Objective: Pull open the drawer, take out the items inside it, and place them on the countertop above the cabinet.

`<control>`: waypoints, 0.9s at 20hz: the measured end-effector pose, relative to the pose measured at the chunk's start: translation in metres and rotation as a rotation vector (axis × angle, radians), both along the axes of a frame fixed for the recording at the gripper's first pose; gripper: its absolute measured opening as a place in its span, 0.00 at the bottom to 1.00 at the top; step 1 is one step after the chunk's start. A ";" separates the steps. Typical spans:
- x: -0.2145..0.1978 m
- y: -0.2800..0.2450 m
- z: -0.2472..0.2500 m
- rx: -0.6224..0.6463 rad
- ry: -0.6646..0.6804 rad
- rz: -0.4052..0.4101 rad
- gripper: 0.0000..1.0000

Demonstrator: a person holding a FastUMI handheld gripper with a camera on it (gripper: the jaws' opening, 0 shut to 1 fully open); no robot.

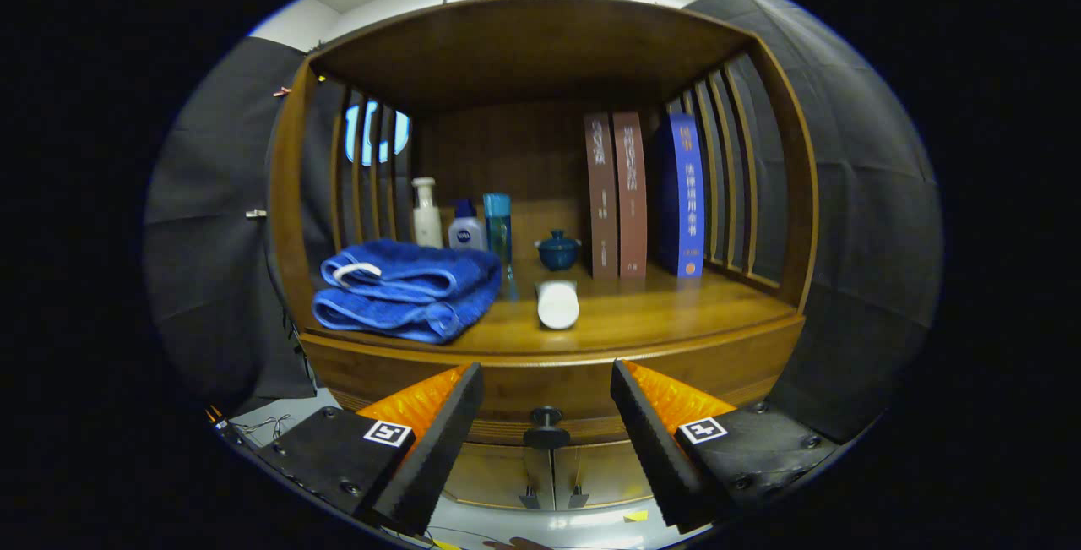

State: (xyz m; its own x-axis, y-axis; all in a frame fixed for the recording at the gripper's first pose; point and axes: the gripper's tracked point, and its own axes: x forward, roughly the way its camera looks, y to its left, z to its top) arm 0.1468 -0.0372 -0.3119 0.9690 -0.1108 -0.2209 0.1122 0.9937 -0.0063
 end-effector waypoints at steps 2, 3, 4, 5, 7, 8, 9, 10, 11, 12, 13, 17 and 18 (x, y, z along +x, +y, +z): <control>-0.011 0.006 0.036 -0.011 -0.048 0.012 0.99; -0.016 0.007 0.053 -0.013 -0.071 0.011 0.99; -0.023 0.009 0.071 -0.014 -0.087 0.010 0.99; -0.031 0.009 0.086 -0.016 -0.094 0.005 0.99; -0.045 0.013 0.111 -0.021 -0.113 0.005 0.99; -0.052 0.015 0.125 -0.021 -0.126 0.009 0.99; -0.060 0.018 0.136 -0.020 -0.137 0.011 0.99; -0.066 0.021 0.147 -0.017 -0.153 0.016 0.99; -0.074 0.023 0.157 -0.016 -0.172 0.020 0.99; -0.081 0.025 0.168 -0.015 -0.190 0.024 0.99; -0.089 0.028 0.175 -0.013 -0.202 0.026 0.99; -0.114 0.034 0.191 0.006 -0.220 0.034 0.99; -0.116 0.032 0.193 0.005 -0.224 0.028 0.99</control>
